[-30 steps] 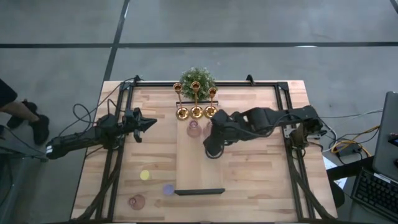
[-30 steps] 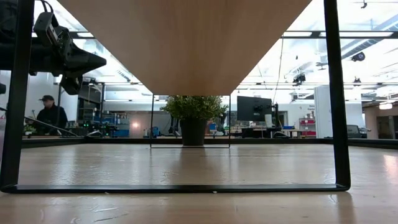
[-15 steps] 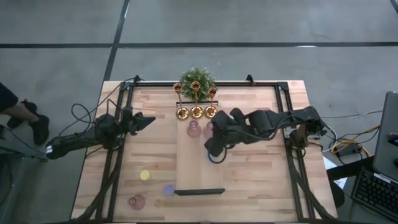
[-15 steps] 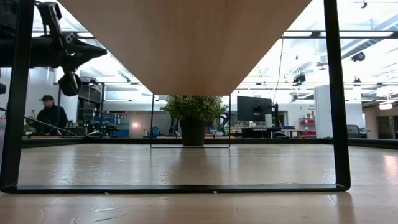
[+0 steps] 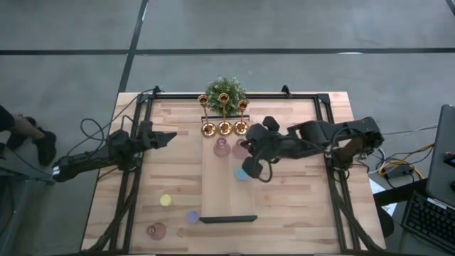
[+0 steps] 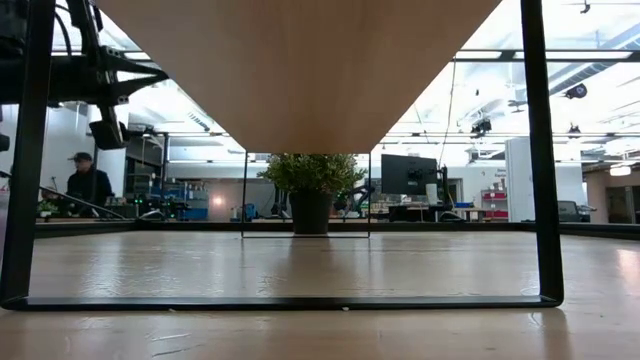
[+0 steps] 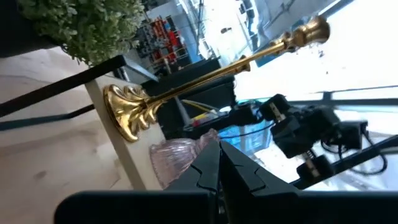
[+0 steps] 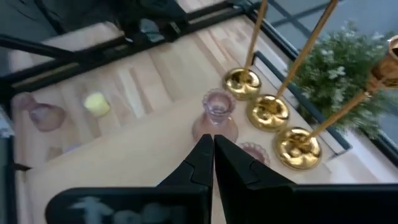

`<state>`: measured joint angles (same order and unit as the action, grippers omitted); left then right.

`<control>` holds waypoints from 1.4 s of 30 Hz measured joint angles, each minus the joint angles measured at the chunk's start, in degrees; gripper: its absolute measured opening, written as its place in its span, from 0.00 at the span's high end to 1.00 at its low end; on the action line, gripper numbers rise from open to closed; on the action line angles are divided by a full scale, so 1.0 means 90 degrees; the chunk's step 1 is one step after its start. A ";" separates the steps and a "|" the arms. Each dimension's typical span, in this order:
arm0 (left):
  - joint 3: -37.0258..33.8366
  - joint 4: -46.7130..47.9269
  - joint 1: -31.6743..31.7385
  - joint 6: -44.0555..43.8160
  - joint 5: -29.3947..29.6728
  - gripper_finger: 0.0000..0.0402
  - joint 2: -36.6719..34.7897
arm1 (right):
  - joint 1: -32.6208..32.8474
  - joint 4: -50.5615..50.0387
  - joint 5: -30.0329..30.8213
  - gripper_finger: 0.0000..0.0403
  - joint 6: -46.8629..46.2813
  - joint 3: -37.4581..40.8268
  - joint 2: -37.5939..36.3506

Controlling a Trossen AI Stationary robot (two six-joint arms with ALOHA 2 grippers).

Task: Pick & Place candle stick holders
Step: Put the yellow scented candle on the shelf aligned with the blue scented candle

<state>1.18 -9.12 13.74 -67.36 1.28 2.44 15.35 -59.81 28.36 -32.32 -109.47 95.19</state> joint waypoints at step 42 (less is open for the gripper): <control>0.1787 0.3894 -0.0002 0.0626 -0.0692 0.84 0.0229 | -0.0060 0.4101 -0.0542 0.98 0.0241 0.8734 -0.7728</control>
<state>17.27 25.92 13.72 -61.72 -4.95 4.49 14.82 -22.90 23.48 -30.15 -30.87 25.64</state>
